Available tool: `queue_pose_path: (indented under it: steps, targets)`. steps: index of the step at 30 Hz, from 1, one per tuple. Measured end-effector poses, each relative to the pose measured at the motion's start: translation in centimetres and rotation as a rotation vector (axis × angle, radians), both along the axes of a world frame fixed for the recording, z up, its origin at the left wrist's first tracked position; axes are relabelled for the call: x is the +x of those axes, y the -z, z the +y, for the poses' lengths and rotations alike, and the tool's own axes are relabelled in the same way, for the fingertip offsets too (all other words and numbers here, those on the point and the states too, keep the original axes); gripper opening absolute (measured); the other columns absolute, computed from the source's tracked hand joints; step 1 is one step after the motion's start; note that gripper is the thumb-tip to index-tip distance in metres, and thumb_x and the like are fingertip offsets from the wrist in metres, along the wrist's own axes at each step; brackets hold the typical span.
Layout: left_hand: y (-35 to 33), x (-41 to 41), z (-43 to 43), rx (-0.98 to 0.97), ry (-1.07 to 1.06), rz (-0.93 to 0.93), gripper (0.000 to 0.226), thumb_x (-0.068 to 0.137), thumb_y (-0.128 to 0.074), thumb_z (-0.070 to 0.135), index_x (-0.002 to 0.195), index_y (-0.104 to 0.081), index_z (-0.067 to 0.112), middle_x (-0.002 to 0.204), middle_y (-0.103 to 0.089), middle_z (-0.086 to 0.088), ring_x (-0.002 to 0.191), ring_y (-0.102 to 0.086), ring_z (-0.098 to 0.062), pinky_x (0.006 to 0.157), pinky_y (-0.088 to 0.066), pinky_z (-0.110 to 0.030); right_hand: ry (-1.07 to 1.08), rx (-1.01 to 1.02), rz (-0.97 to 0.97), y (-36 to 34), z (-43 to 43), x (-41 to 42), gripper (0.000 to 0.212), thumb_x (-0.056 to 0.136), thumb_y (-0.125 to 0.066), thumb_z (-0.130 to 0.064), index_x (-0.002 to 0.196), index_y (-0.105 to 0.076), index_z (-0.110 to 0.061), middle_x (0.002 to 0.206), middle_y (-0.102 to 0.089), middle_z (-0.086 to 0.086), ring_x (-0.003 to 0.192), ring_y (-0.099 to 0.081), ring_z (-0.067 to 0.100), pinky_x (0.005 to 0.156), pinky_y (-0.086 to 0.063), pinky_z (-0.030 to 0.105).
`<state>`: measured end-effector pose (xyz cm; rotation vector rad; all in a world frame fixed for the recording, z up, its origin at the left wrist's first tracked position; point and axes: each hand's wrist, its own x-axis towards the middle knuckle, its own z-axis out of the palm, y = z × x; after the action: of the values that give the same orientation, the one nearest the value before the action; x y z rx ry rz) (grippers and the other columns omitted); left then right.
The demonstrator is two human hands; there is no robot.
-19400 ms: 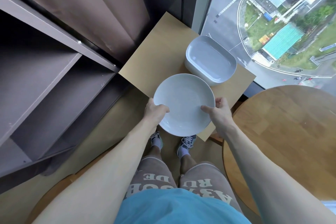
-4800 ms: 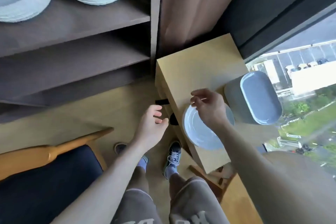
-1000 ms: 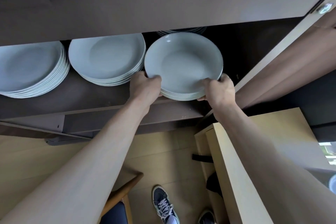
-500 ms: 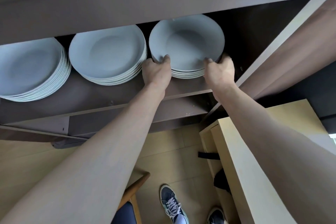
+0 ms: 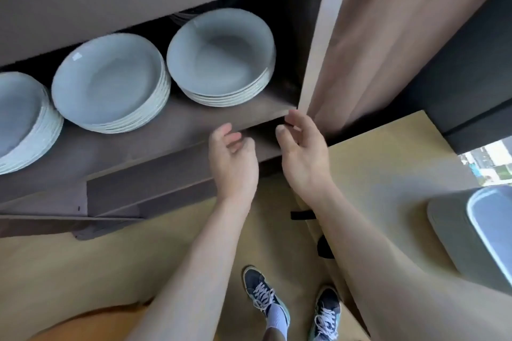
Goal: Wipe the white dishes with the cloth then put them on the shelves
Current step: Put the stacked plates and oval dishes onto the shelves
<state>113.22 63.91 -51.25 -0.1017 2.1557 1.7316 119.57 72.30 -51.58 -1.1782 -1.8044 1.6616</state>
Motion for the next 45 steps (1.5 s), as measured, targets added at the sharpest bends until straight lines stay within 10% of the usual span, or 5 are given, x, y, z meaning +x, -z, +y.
queue_pose_path:
  steps: [12,20,26,32,45]
  targets:
    - [8.5,25.2,4.8,-0.258,0.748,-0.357,0.038,0.094,-0.057,-0.003,0.126,-0.059,0.019,0.113,-0.066,-0.003,0.096,-0.065,-0.012,0.076,-0.050,-0.020,0.217,0.073,-0.361,4.8,6.3,28.4,0.016,0.095,-0.059,-0.007,0.094,-0.074,-0.014,0.082,-0.070,-0.013,0.075,-0.064,-0.004,0.064,-0.041,0.005]
    - [8.7,29.1,16.2,-0.355,1.027,-0.010,0.037,0.092,-0.062,0.012,0.128,-0.058,0.019,0.120,-0.060,0.001,0.101,-0.060,-0.014,0.091,-0.047,-0.026,0.623,0.180,-0.591,6.1,10.5,41.5,0.006,0.094,-0.063,-0.023,0.098,-0.062,-0.027,0.096,-0.055,-0.016,0.093,-0.059,0.007,0.085,-0.049,0.029]
    - [11.3,29.3,23.8,-0.459,1.157,0.199,0.077,0.087,-0.077,0.033,0.152,-0.040,0.013,0.147,-0.046,-0.003,0.138,-0.043,-0.022,0.108,-0.037,-0.029,0.860,-0.272,-0.660,10.9,11.5,42.8,0.066,0.091,-0.067,-0.042,0.143,-0.044,-0.010,0.137,-0.041,0.006,0.128,-0.047,0.024,0.107,-0.042,0.043]
    - [12.0,28.9,25.6,-0.503,1.289,0.027,0.045,0.086,-0.078,0.025,0.126,-0.061,0.012,0.119,-0.069,-0.003,0.111,-0.066,-0.025,0.097,-0.055,-0.037,1.104,-0.446,-0.378,11.7,11.2,40.9,0.007,0.089,-0.062,-0.029,0.083,-0.062,-0.026,0.081,-0.062,-0.010,0.069,-0.056,0.009,0.055,-0.040,0.025]
    - [10.8,31.6,24.2,-0.434,1.084,0.061,0.036,0.084,-0.077,0.016,0.117,-0.066,0.009,0.112,-0.072,-0.006,0.105,-0.067,-0.030,0.091,-0.058,-0.041,1.147,-0.374,-0.393,11.7,11.0,40.6,0.024,0.093,-0.048,-0.020,0.108,-0.067,-0.019,0.117,-0.064,0.010,0.103,-0.063,0.030,0.098,-0.052,0.049]
